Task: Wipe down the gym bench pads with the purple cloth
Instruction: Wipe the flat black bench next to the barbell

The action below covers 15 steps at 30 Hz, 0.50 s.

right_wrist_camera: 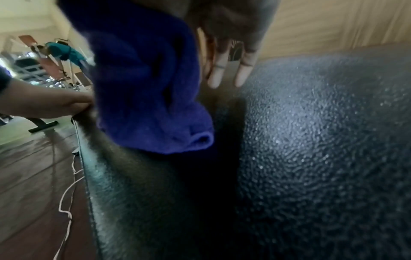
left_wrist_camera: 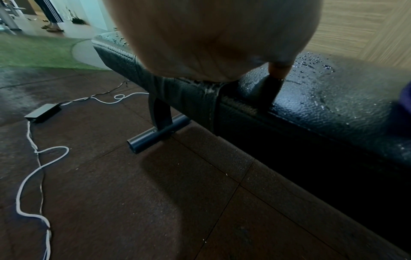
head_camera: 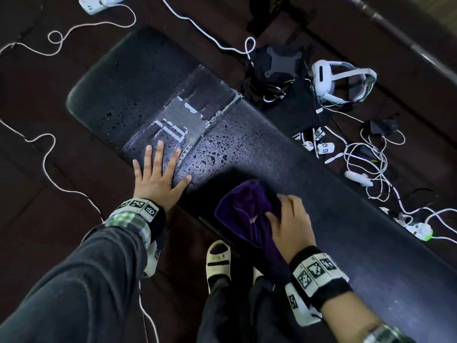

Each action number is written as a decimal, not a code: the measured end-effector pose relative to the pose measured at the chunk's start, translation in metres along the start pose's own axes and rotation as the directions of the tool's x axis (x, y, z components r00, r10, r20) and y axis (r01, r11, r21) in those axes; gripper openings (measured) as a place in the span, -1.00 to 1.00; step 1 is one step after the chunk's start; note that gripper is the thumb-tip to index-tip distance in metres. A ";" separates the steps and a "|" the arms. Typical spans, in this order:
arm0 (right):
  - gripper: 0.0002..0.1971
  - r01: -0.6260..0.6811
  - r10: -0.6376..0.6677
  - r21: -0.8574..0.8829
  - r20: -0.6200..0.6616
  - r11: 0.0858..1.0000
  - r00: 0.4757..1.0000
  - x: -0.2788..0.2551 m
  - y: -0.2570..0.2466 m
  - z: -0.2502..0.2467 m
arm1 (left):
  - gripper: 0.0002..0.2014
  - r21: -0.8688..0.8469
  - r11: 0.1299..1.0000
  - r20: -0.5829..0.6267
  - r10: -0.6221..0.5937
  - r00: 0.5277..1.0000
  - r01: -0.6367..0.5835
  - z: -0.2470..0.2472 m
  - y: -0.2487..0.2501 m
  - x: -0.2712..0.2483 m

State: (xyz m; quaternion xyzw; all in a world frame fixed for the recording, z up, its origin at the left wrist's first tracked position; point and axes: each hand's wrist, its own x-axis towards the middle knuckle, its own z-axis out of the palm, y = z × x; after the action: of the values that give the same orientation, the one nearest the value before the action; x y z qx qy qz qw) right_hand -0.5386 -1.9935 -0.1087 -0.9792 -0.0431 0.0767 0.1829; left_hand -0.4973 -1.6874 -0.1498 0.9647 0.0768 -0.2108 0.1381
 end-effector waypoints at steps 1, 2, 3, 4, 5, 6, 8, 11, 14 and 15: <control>-0.59 0.011 -0.014 -0.035 -0.064 0.999 0.998 0.000 -0.003 -0.001 | -0.27 0.001 1.000 0.002 -0.002 1.000 0.002 0.000 0.000 0.000; -0.60 0.065 -0.072 -0.068 -0.110 0.996 0.991 -0.002 -0.007 -0.002 | -0.27 0.001 1.000 0.002 -0.002 1.000 0.002 0.000 0.000 0.000; -0.60 0.129 -0.139 -0.091 -0.123 0.988 0.983 -0.004 -0.013 -0.003 | -0.28 0.001 1.000 -0.003 -0.001 1.000 0.001 0.000 0.001 0.000; -0.61 0.171 -0.183 -0.109 -0.111 0.979 0.977 -0.007 -0.021 -0.004 | -0.29 -0.001 1.000 -0.009 -0.002 1.000 0.002 0.000 0.001 0.000; -0.58 0.199 -0.210 -0.132 -0.074 0.971 0.975 -0.009 -0.028 -0.004 | -0.28 0.002 1.000 -0.008 -0.006 1.000 0.006 0.000 0.001 -0.001; -0.51 0.219 -0.222 -0.171 0.001 0.960 0.975 -0.011 -0.032 -0.002 | -0.27 0.007 1.000 -0.003 -0.012 1.000 0.012 0.000 0.001 -0.001; -0.34 0.240 -0.201 -0.246 0.173 0.939 0.964 -0.012 -0.032 0.008 | -0.26 0.013 1.000 0.006 -0.015 1.000 0.015 -0.001 0.001 -0.001; -0.36 0.284 -0.239 -0.231 0.203 0.931 0.950 -0.010 -0.009 0.026 | -0.26 -0.003 1.000 0.008 -0.012 1.000 0.012 -0.002 0.002 -0.001; -0.41 0.288 -0.257 -0.233 0.151 0.929 0.954 -0.021 0.025 0.027 | -0.26 0.001 1.000 0.021 -0.020 1.000 0.020 -0.002 0.003 -0.001; -0.43 0.293 -0.260 -0.262 0.154 0.919 0.953 -0.033 0.036 0.029 | -0.26 0.001 1.000 0.026 -0.022 0.999 0.022 -0.002 0.002 -0.002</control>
State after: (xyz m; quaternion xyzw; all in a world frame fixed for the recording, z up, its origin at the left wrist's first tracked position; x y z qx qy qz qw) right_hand -0.5736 -2.0205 -0.1440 -0.9731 -0.2022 0.0998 0.0480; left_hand -0.4975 -1.6892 -0.1464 0.9610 0.0856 -0.2251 0.1361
